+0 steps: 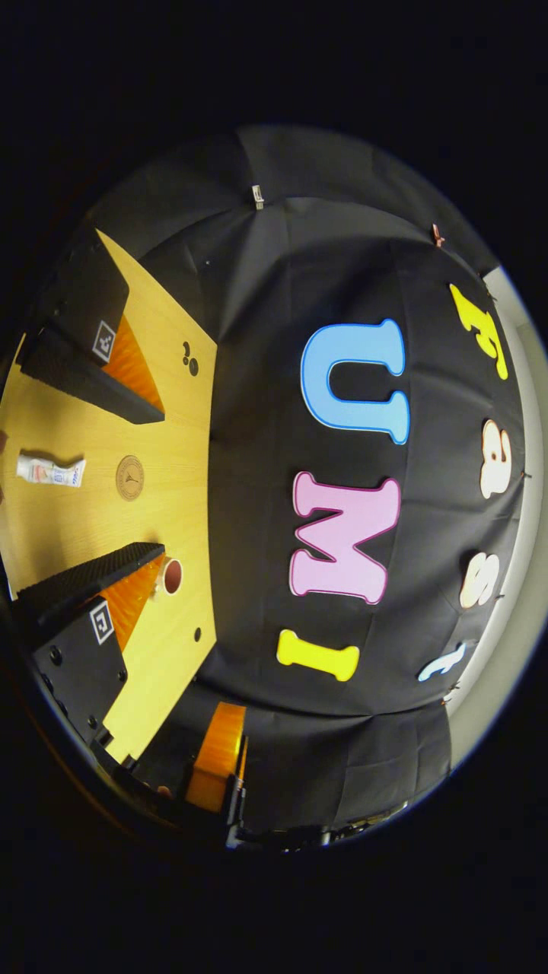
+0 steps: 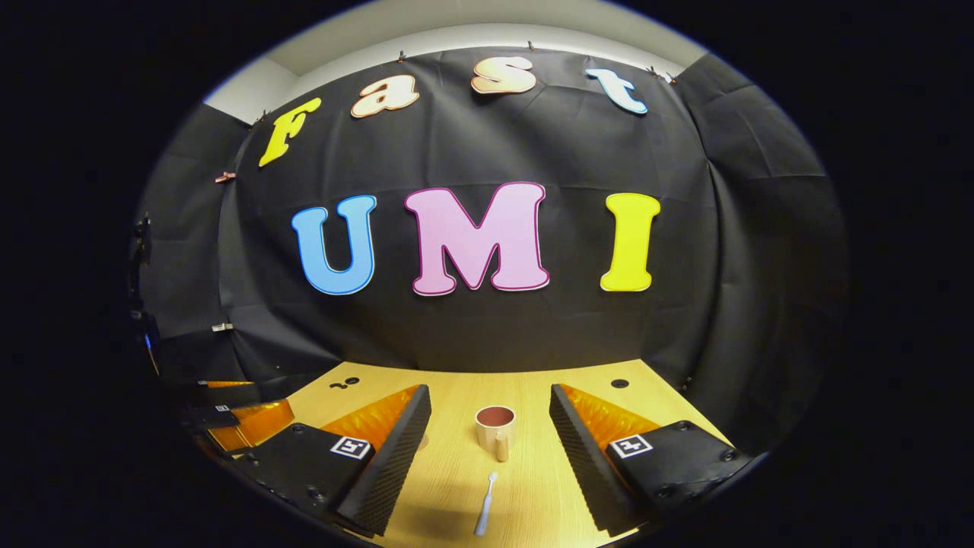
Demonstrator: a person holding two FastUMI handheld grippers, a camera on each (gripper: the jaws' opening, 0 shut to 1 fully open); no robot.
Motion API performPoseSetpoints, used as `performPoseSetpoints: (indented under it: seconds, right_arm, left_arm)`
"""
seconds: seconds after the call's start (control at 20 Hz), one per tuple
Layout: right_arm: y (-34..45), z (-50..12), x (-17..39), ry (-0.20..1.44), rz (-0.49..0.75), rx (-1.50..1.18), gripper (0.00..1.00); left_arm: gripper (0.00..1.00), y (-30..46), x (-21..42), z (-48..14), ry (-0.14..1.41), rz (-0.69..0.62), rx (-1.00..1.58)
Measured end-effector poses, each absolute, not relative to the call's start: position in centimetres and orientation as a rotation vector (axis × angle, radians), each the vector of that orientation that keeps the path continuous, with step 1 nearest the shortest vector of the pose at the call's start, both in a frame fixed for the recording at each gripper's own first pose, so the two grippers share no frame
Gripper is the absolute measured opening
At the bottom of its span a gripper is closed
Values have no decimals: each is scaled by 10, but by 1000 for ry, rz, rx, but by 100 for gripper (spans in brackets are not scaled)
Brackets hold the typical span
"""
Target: Put the toothbrush and toothpaste on the desktop into the cup, then pick up the cup and place it on the coaster on the desktop.
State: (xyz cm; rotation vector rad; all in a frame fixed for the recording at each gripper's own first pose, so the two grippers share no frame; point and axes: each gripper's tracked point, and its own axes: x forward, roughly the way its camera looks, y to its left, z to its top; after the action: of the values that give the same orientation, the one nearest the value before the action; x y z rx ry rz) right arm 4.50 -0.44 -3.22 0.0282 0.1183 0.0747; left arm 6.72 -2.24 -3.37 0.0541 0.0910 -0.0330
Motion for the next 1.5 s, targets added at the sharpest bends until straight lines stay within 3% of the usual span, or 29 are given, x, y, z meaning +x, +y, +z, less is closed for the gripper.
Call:
performPoseSetpoints:
  seconds: [0.3,0.85,1.15,1.35,1.5]
  right_arm:
    - [1,-46,50,168,116,19,97]
    - [19,-67,59,233,262,19,99]
    - [8,-82,72,272,287,24,99]
    - [-6,-96,81,310,286,30,99]
    - [-20,-110,87,350,287,49,99]
  left_arm:
    - [97,-21,87,-82,197,-69,90]
    - [97,-3,112,-219,558,-96,132]
    - [96,11,109,-282,753,-57,119]
    - [95,17,110,-296,803,-13,108]
    - [86,15,114,-300,827,5,103]
